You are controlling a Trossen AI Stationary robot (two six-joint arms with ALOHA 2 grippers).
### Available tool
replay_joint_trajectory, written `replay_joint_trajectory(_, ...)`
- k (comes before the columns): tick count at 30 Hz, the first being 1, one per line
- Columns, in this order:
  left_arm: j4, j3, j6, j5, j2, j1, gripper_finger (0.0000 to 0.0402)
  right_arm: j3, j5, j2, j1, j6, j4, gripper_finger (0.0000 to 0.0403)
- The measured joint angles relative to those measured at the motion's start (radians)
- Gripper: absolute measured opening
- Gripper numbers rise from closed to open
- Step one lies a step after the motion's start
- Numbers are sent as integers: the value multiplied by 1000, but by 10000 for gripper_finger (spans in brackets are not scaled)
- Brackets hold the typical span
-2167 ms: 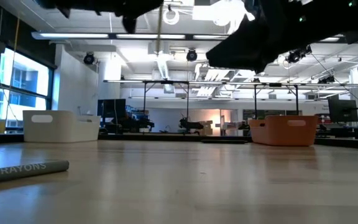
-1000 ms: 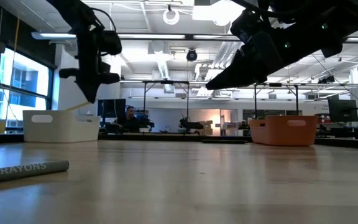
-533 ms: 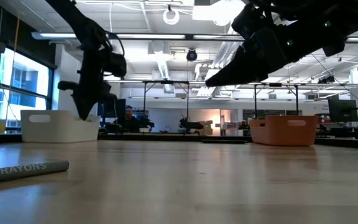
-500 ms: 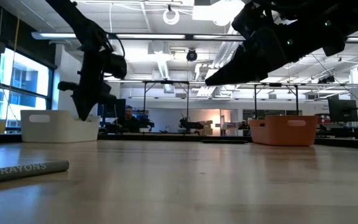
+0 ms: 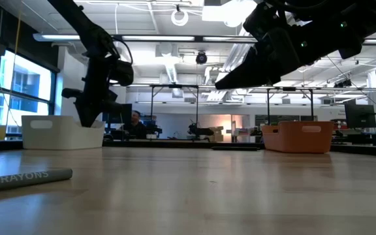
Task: Sort crayons/erasers/pens/pencils in bins
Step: Put the yellow pencil into the white bin, then put the gray crayon into the orange bin
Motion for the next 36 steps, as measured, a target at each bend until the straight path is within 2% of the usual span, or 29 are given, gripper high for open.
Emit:
replay_joint_trajectory(4, 11, 0, 22, -2, -10, 1, 65, 0, 0, 0, 0, 0, -3, 0)
replay_joint_trajectory(8, 17, 0, 80, -48, -53, -8, 73, 0, 0, 0, 0, 0, -3, 0)
replay_joint_trajectory(12, 20, 0, 161, -55, -148, -25, 57, 0, 0, 0, 0, 0, -4, 0)
replay_joint_trajectory(18, 75, -13, 286, -29, -360, -105, 17, 0, 0, 0, 0, 8, -7, 0)
replay_joint_trajectory(21, 184, -84, 303, 78, -486, -162, 3, 0, 0, 0, 0, 8, -7, 0)
replay_joint_trajectory(27, 583, -343, 272, 283, -709, -338, 1, 0, 0, 0, -1, 8, -4, 0)
replay_joint_trajectory(30, 773, -477, 242, 336, -776, -443, 1, 0, 0, 0, -2, 13, -4, 0)
replay_joint_trajectory(32, 844, -543, 230, 358, -796, -512, 0, 0, 0, 0, -3, 22, 0, 0)
replay_joint_trajectory(36, 838, -590, 201, 358, -791, -653, 0, 0, 1, 0, -10, 34, -2, 0)
